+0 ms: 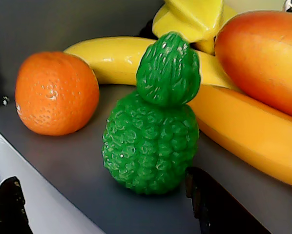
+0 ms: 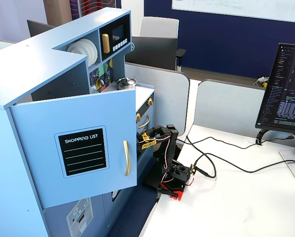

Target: Pick up the green pineapple from the left cabinet and place it in the green recipient

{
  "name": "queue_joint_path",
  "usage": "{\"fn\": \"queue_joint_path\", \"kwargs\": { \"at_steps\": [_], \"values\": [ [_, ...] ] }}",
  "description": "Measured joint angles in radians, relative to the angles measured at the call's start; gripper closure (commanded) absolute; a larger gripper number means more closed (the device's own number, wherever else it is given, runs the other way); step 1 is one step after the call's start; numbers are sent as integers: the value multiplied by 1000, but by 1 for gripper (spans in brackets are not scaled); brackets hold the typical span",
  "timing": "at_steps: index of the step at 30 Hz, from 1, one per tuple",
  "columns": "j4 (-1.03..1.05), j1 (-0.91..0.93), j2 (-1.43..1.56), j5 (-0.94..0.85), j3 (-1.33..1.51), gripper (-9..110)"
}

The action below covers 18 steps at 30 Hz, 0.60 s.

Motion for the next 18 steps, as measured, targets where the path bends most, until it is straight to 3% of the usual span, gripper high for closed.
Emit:
{"fn": "queue_joint_path", "kwargs": {
  "at_steps": [18],
  "values": [
    [0,52,-138,-29,-167,65]
  ]
}}
